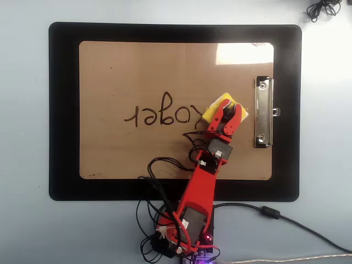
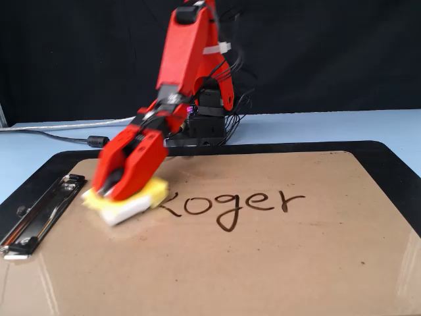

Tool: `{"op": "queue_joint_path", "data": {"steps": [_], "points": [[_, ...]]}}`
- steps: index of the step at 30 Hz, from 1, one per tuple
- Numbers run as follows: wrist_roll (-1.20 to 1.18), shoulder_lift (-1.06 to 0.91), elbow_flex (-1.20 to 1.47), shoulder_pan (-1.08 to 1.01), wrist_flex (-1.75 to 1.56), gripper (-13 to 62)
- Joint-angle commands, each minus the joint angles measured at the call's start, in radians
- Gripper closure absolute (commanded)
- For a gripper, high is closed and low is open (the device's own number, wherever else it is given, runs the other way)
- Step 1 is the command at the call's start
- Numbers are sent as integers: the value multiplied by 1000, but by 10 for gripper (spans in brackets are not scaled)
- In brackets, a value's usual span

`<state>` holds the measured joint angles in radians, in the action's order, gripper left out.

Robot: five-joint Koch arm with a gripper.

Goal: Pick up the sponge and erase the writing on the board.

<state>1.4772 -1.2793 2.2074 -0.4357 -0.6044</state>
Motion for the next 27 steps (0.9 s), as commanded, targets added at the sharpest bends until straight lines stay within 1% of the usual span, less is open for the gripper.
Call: {"op": "queue_joint_path", "data": {"steps": [1,3,6,10,12,14,17,21,24,27], "points": [[14,-9,61,-17,-66,574],[14,-86,195,-18,-126,574],[14,-275,436,-11,-179,574],[14,-465,601,2,-176,574],[14,-457,609,32,-176,574],[17,-399,566,106,-184,574],[23,-239,405,253,-187,574],[35,-55,198,328,-187,574],[35,-69,199,327,-186,574],[35,-227,382,314,-187,574]]}}
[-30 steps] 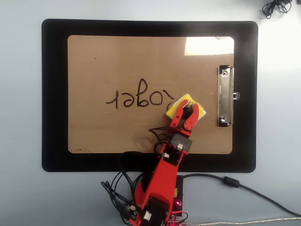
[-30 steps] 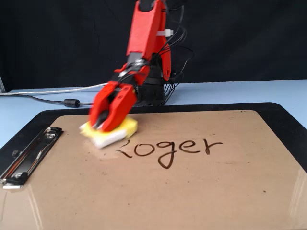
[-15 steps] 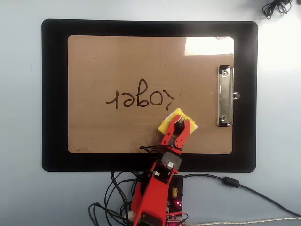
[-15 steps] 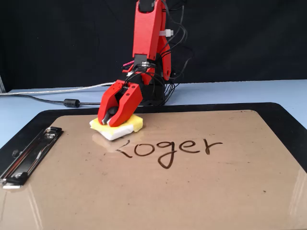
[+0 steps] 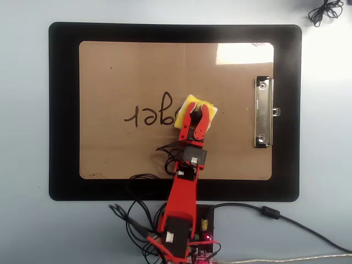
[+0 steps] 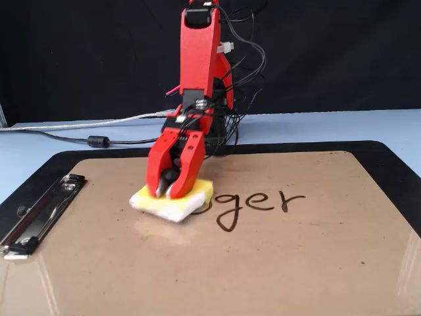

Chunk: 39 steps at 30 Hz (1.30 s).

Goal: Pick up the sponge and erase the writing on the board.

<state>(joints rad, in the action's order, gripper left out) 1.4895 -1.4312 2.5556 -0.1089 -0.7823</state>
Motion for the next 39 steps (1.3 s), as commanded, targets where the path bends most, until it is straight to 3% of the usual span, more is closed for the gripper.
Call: {"op": "queue_joint_path", "data": {"steps": [1,4,7,14,16,19,25,28,36,39], "points": [[23,-138,100,-20,-8,574],[21,-296,259,-69,-5,574],[23,-276,209,-77,-2,574],[21,268,-370,-120,5,574],[18,336,-446,-173,8,574],[15,242,-298,-213,5,574],[15,-161,143,-215,11,574],[18,-202,176,-210,12,574],[23,290,-403,-72,18,574],[23,258,-405,-61,101,574]]}}
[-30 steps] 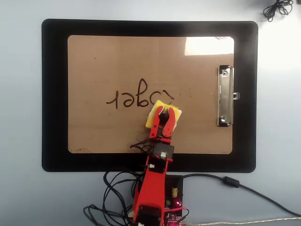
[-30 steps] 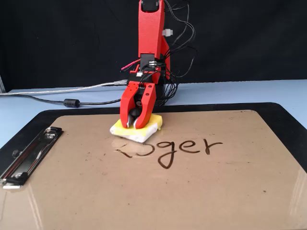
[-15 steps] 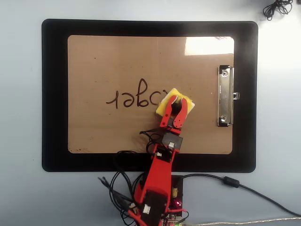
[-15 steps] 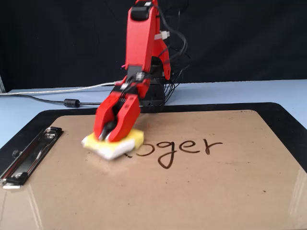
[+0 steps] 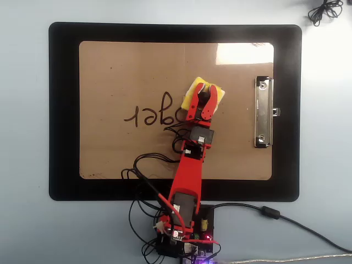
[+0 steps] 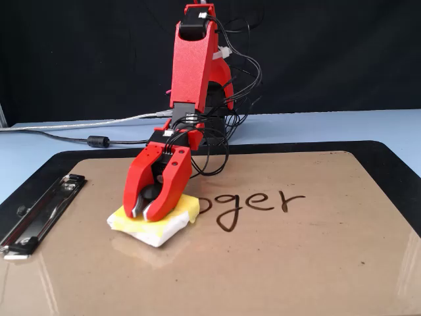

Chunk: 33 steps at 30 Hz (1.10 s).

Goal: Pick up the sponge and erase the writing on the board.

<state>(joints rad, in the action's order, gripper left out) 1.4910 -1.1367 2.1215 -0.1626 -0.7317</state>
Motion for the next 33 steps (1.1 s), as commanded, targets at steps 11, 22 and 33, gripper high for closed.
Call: {"op": "queue_joint_path", "data": {"steps": [11,22,33], "points": [[11,-552,270,2,569,574],[21,-236,-64,51,586,574],[26,-779,472,152,580,574]]}}
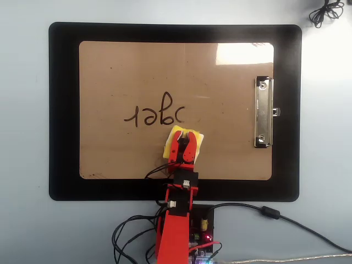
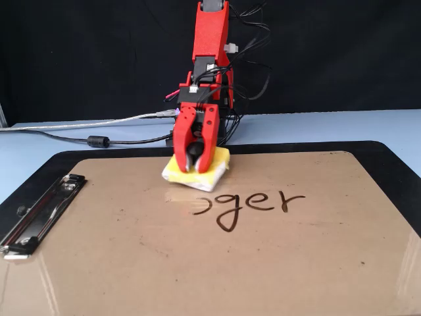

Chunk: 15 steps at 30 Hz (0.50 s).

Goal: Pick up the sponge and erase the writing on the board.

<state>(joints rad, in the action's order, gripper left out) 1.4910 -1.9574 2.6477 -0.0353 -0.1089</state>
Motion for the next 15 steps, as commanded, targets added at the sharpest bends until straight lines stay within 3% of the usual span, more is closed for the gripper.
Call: {"op": "queue_joint_path", "data": {"steps": [1,5,8,10,15], "points": [[31,107,-118,44,-46,574],[64,414,-405,63,-51,574],[66,525,-545,60,-46,574],[63,517,-515,51,-38,574],[57,229,-196,18,-49,574]]}}
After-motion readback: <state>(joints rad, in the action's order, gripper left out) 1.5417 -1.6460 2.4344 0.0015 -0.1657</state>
